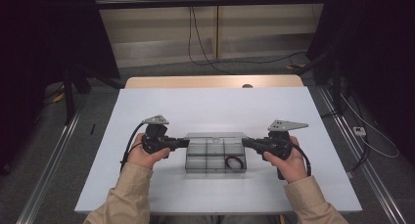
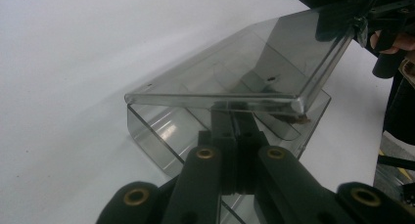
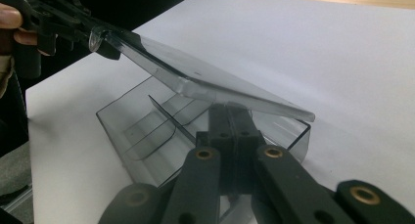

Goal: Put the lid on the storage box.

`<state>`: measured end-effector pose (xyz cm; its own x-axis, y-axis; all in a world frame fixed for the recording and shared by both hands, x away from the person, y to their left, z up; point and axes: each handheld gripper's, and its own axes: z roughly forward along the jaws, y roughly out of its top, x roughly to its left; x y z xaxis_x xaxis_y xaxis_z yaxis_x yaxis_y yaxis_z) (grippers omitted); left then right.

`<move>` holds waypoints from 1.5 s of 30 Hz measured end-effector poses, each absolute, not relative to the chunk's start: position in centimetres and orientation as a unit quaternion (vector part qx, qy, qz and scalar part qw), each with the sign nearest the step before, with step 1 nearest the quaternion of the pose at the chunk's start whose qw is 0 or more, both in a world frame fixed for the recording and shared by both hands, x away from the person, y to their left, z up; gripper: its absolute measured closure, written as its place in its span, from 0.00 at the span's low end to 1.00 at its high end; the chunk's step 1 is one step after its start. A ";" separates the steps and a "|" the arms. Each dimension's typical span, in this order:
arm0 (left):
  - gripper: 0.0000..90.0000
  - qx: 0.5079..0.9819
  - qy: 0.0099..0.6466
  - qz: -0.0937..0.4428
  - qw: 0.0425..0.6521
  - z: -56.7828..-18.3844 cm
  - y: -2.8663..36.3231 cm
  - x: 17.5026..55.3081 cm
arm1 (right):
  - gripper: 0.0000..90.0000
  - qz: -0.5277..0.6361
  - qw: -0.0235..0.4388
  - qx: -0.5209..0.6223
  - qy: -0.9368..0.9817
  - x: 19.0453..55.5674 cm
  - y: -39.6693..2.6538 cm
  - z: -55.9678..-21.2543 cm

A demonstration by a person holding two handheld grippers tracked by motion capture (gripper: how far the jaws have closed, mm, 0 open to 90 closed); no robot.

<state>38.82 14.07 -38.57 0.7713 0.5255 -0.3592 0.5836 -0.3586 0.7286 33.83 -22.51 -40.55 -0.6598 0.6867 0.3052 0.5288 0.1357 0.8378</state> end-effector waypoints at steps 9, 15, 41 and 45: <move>1.00 0.823 0.338 -0.029 0.456 -38.9 14.4 38.3 | 1.00 0.516 0.078 0.404 0.751 33.0 -22.6 -40.8; 1.00 0.822 0.337 -0.024 0.458 -39.1 14.7 38.0 | 1.00 0.516 0.077 0.403 0.752 32.8 -22.7 -40.8; 1.00 0.826 0.334 -0.021 0.454 -40.0 15.1 37.0 | 1.00 0.513 0.071 0.404 0.754 31.9 -22.9 -41.7; 1.00 0.826 0.334 -0.022 0.453 -40.1 15.1 36.8 | 1.00 0.512 0.071 0.405 0.755 31.7 -23.0 -41.7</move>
<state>36.82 15.07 -40.05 0.7762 0.5318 -0.3386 0.5715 -0.3666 0.7342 31.71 -22.99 -41.74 -0.6627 0.6829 0.3074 0.5383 0.1489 0.8295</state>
